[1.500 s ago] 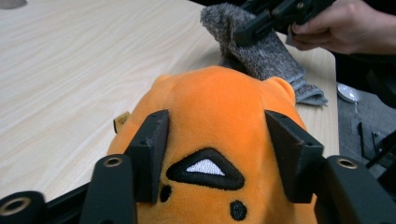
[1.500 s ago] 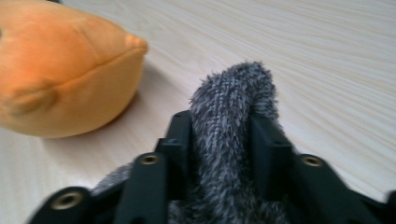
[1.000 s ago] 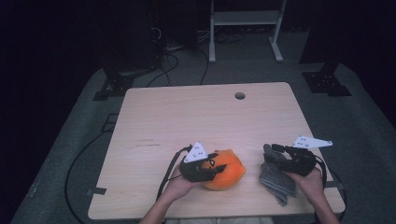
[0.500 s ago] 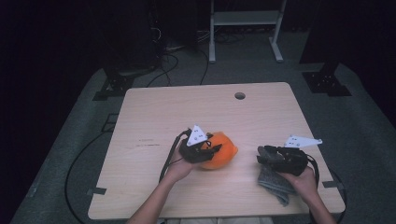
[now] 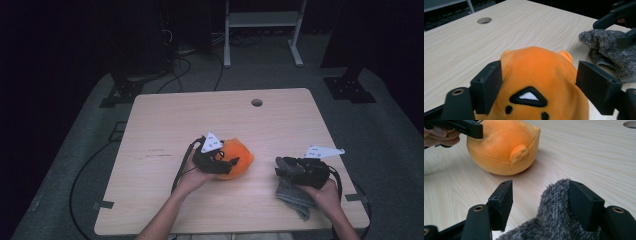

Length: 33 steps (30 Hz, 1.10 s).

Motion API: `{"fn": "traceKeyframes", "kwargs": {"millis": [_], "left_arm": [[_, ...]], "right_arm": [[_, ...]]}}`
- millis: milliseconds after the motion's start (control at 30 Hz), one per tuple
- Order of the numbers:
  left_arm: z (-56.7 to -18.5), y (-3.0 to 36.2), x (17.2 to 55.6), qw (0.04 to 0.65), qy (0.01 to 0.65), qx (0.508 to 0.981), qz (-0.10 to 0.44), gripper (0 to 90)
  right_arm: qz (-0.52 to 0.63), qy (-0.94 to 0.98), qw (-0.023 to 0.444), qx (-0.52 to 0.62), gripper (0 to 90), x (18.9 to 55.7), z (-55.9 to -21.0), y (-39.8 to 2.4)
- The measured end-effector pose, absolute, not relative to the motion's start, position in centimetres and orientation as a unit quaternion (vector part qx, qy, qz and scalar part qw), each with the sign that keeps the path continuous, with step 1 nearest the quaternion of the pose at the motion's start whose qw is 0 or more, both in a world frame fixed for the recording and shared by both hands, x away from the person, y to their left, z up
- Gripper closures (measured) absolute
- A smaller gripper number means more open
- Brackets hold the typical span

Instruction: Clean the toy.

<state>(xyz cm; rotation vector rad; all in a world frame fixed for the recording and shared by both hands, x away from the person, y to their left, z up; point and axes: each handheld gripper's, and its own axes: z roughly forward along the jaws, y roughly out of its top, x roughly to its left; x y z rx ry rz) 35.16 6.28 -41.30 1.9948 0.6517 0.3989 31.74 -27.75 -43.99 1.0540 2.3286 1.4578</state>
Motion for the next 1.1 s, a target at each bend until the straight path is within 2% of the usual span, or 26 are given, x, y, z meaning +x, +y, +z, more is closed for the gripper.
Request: {"fn": "traceKeyframes", "kwargs": {"millis": [567, 1100], "left_arm": [[-40.7, 9.5, 33.3, 0.509, 0.281, 0.799, 0.152, 16.6], [-41.1, 11.9, 32.1, 0.504, 0.288, 0.799, 0.156, 14.0]], "right_arm": [[0.488, 0.791, 0.094, 0.357, 33.7, 31.7, -44.2, -27.5], [0.489, 0.789, 0.092, 0.360, 31.5, 31.6, -44.2, -27.7]]}}
